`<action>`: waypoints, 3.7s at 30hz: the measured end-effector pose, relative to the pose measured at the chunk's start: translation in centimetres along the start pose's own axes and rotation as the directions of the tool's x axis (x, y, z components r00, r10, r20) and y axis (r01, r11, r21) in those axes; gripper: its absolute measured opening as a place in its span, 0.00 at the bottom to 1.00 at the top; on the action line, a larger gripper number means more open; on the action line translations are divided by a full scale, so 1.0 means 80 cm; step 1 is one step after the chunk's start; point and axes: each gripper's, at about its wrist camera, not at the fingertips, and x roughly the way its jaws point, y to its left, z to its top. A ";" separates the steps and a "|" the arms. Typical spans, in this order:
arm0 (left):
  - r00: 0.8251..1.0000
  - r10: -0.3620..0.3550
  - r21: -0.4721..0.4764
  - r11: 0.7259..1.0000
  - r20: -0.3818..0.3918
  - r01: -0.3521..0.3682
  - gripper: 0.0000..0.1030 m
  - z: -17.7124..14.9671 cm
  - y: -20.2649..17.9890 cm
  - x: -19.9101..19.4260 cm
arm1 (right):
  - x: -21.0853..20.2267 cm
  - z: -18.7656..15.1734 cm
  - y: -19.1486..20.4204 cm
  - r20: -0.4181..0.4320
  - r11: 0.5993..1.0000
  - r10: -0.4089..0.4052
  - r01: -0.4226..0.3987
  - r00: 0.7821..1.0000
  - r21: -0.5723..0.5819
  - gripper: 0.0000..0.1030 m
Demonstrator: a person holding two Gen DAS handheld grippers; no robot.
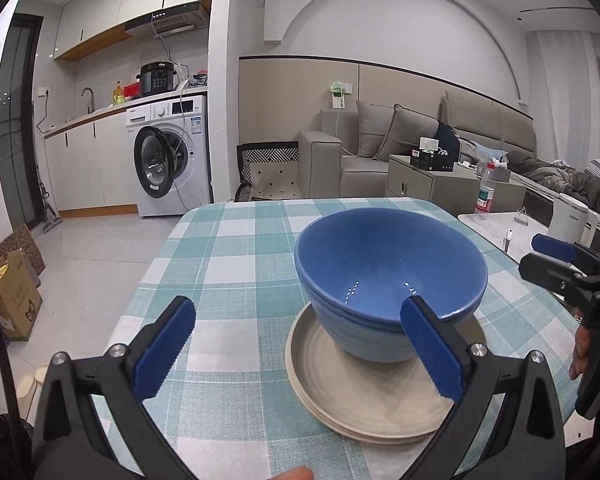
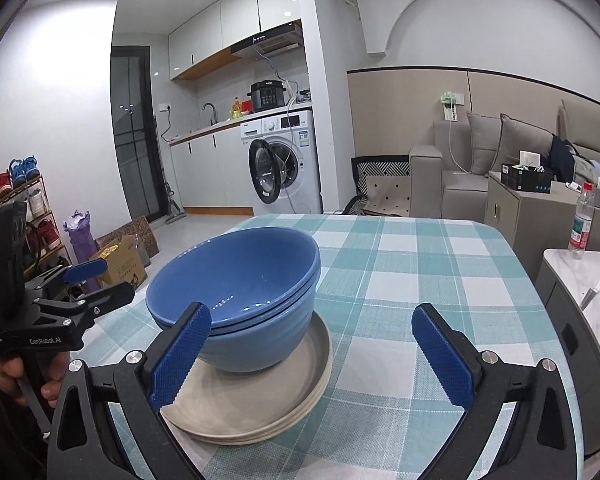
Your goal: Organize plates and bowls
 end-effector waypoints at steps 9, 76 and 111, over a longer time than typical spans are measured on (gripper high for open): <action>0.999 -0.047 -0.010 0.999 0.028 0.047 1.00 -0.014 0.011 0.003 | -0.003 -0.019 0.003 0.021 0.998 0.040 -0.039 0.999 -0.054 0.99; 0.987 -0.148 0.054 0.988 0.065 0.145 1.00 -0.040 0.012 0.008 | -0.012 -0.049 0.007 0.054 0.977 0.154 -0.144 0.987 -0.155 0.99; 0.987 -0.145 0.052 0.988 0.063 0.142 1.00 -0.040 0.012 0.008 | -0.012 -0.049 0.007 0.051 0.977 0.155 -0.145 0.987 -0.154 1.00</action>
